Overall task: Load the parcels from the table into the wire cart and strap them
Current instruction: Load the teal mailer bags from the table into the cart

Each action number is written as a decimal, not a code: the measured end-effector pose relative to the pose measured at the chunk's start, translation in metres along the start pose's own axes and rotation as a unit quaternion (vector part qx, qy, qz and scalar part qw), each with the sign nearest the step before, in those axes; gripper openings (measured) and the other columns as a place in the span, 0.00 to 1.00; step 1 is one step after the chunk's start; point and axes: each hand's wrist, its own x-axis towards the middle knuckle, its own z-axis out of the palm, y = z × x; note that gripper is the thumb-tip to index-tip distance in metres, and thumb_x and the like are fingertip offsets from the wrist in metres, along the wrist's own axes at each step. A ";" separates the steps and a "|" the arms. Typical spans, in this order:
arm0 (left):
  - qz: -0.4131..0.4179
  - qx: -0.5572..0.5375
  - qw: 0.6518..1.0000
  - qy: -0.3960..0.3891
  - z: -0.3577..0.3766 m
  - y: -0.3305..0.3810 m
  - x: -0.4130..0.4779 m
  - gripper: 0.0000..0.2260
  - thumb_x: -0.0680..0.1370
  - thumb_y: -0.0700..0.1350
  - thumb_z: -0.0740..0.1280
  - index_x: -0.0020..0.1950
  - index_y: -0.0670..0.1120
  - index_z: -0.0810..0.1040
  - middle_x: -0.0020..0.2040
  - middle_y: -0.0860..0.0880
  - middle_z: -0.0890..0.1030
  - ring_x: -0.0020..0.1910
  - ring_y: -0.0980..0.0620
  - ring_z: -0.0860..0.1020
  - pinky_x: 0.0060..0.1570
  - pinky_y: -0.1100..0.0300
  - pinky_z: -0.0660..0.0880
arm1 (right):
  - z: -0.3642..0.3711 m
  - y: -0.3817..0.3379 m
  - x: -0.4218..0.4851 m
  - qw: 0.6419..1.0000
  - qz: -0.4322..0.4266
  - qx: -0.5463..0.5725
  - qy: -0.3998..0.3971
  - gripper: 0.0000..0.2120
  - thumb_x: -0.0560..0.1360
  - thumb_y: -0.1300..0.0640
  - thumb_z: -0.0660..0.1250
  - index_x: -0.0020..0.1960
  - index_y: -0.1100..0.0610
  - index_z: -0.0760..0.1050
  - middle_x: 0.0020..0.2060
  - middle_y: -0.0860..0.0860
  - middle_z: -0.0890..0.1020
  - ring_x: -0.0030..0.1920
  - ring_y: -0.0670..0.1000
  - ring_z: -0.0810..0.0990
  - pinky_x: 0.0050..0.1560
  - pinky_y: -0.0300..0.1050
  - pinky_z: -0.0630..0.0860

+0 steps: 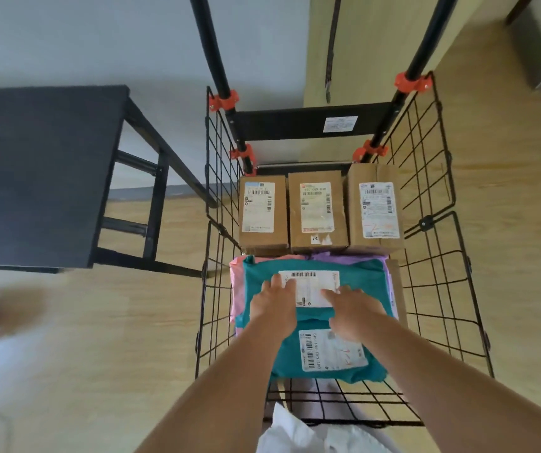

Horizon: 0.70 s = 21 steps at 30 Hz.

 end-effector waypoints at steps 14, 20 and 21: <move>-0.102 0.015 0.990 0.093 -0.052 -0.035 -0.061 0.29 0.73 0.40 0.68 0.73 0.49 0.64 0.70 0.45 0.67 0.67 0.45 0.67 0.61 0.49 0.71 | -0.077 -0.057 -0.054 0.991 -0.088 -0.062 0.079 0.21 0.79 0.52 0.62 0.71 0.52 0.67 0.66 0.54 0.73 0.66 0.57 0.73 0.62 0.52 0.74; -0.096 -0.023 0.982 0.161 -0.072 -0.081 -0.096 0.25 0.74 0.44 0.71 0.69 0.49 0.68 0.64 0.47 0.71 0.62 0.47 0.71 0.58 0.53 0.74 | -0.097 -0.116 -0.083 0.984 -0.095 -0.067 0.136 0.14 0.79 0.55 0.61 0.63 0.50 0.73 0.58 0.51 0.79 0.58 0.54 0.77 0.59 0.52 0.76; -0.099 -0.030 0.981 0.167 -0.072 -0.091 -0.103 0.24 0.74 0.45 0.71 0.69 0.49 0.68 0.64 0.47 0.71 0.62 0.47 0.71 0.59 0.52 0.73 | -0.096 -0.129 -0.087 0.983 -0.095 -0.069 0.143 0.13 0.78 0.54 0.62 0.62 0.50 0.73 0.56 0.51 0.79 0.57 0.54 0.78 0.58 0.51 0.76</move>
